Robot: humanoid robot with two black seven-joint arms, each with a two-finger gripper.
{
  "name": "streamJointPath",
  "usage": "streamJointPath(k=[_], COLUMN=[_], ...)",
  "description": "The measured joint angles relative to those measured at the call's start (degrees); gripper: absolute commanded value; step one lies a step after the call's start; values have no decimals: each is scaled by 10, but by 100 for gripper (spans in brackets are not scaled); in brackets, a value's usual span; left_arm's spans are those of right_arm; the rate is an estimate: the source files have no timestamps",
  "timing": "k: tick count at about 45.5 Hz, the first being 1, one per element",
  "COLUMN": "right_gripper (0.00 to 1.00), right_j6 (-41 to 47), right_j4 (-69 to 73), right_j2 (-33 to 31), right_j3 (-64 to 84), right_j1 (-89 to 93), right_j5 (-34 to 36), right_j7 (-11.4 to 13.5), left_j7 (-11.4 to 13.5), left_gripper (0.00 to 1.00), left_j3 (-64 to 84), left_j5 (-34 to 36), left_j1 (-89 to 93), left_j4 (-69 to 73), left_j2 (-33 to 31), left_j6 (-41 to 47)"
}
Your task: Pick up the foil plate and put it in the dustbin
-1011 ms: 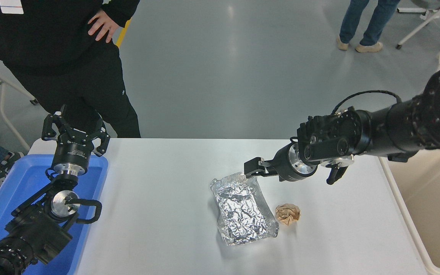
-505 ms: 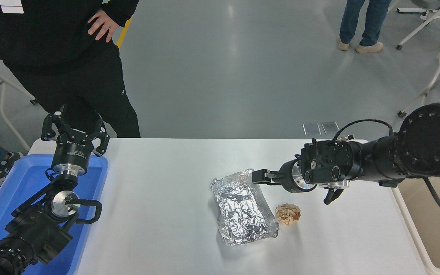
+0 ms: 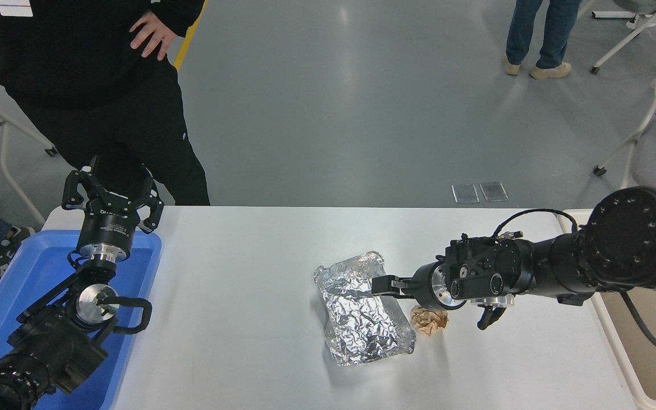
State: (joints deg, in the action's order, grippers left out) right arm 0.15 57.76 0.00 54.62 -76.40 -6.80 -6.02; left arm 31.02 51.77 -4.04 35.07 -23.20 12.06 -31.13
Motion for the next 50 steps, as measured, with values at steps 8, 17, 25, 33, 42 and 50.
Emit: streamJointPath(k=[8,17,25,33,42,50], right_gripper=[98,71,13,0,0,0], right_j6=[-14,-31,-37,-37,-36,-33], right_j4=[-5,-14,-21,-21,-19,-18], right_j2=[0,0,0,0,0,0], right_j3=[-8,-11,-12,-13,-11,-3], right_j1=[20,41,54,59,56,48], right_j5=[-23,-42,-56,-61,-64,-65], right_j7=[0,0,0,0,-1,-2], left_j7=[0,0,0,0,0,0], left_gripper=[99,99,99,99,99,99], left_j3=[0,0,0,0,0,0], left_j5=[0,0,0,0,0,0], left_j1=[0,0,0,0,0,0], left_j4=[0,0,0,0,0,0], left_j2=[0,0,0,0,0,0], left_j6=[0,0,0,0,0,0])
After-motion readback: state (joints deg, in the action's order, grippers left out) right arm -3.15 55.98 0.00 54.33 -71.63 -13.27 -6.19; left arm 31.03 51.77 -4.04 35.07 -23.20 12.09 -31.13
